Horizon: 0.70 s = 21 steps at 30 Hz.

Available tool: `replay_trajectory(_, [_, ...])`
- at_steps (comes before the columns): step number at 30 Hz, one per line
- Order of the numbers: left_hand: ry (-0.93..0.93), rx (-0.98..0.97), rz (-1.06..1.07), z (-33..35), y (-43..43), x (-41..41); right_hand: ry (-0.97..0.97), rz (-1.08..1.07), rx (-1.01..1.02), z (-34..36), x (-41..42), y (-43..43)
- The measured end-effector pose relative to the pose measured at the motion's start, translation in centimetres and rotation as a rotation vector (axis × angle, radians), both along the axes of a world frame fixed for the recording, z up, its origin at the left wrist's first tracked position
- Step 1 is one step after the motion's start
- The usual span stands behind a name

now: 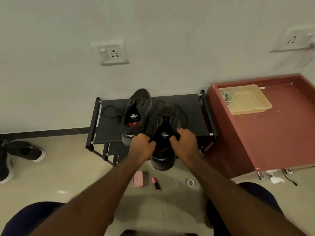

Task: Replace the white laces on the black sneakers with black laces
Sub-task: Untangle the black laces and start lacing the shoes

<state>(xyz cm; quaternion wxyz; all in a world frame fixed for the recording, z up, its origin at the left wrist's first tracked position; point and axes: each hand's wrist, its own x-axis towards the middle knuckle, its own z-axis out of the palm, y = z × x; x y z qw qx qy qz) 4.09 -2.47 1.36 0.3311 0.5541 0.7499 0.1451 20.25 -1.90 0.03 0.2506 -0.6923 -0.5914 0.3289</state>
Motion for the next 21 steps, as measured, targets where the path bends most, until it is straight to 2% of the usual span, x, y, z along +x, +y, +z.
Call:
replay_trajectory(5, [0.061, 0.01, -0.09, -0.3, 0.5, -0.9, 0.028, -0.022, -0.058, -1.0, -0.6, 1.0])
replay_trajectory(7, [0.174, 0.097, -0.183, -0.6, 0.4, -1.2, -0.018, 0.007, -0.076, -1.5, -1.0, 1.2])
replay_trajectory(9, [0.224, 0.267, -0.184, -0.2, -0.3, -0.9, -0.058, 0.035, -0.058, -1.6, -0.8, 1.1])
replay_trajectory(11, [0.11, 0.456, -0.17, -0.5, -0.4, -0.7, -0.052, 0.033, -0.044, -2.0, -0.7, 1.1])
replay_trajectory(13, [0.021, 0.551, -0.202, -1.1, -0.2, -0.3, -0.011, 0.021, -0.034, -1.9, -0.4, 1.0])
replay_trajectory(17, [-0.065, 0.508, -0.237, -1.8, 1.5, 0.8, 0.008, 0.036, -0.072, -1.8, 0.1, 0.8])
replay_trajectory(21, [-0.073, 0.297, -0.196, -2.8, 3.2, 1.8, -0.008, 0.066, -0.133, -1.9, -0.3, 0.3])
